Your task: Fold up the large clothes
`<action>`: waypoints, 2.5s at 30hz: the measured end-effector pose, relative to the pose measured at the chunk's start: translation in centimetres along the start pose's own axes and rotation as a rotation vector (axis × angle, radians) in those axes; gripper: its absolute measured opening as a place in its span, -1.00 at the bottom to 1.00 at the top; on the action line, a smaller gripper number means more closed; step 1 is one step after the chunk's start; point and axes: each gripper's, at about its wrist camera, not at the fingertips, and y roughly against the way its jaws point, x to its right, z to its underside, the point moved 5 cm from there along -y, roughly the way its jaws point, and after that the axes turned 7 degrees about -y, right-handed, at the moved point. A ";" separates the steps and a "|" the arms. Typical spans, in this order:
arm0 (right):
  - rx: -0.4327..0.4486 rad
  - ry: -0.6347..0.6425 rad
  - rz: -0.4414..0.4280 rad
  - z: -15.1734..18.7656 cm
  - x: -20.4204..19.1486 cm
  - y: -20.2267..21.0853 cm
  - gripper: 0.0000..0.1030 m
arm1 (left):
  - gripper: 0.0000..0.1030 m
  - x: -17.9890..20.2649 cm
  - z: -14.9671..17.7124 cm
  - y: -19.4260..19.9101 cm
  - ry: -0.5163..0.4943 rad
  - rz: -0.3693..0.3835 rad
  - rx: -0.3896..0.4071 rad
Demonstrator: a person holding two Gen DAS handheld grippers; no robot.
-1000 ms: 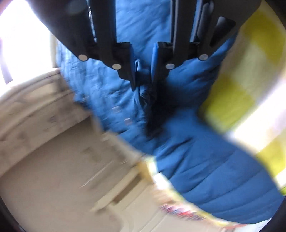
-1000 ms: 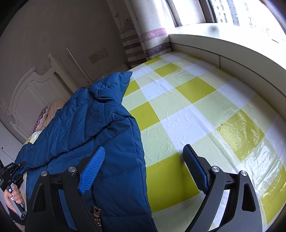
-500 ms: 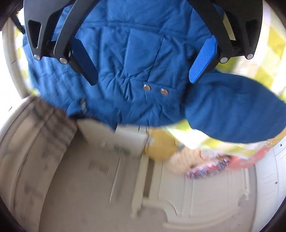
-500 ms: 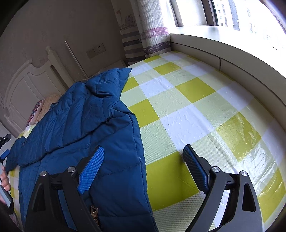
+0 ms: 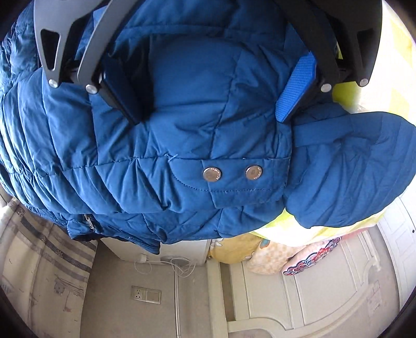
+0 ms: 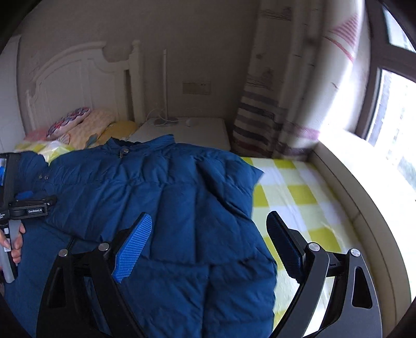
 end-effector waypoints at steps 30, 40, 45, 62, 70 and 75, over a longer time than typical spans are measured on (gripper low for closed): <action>-0.315 -0.228 0.090 -3.3 0.3 -16.9 0.91 | 0.96 0.0 0.0 0.0 0.004 0.007 -0.007; -0.227 -0.047 -0.077 -3.5 -8.4 -11.2 0.90 | 0.96 0.1 -0.1 -0.2 0.001 0.005 -0.008; -0.318 -0.020 -0.086 -0.3 -10.0 -12.6 0.90 | 0.96 0.0 0.0 -0.2 0.007 0.012 -0.007; -0.255 0.028 -0.084 4.9 -7.3 -2.0 0.90 | 0.96 0.1 0.0 -0.2 0.010 0.018 -0.007; -0.272 0.012 -0.056 7.2 -6.5 -2.9 0.91 | 0.96 0.2 -0.1 -0.2 -0.005 -0.003 -0.014; -0.281 0.001 -0.065 7.4 -6.7 -2.8 0.91 | 0.90 -0.4 0.8 2.4 -0.040 0.074 -0.010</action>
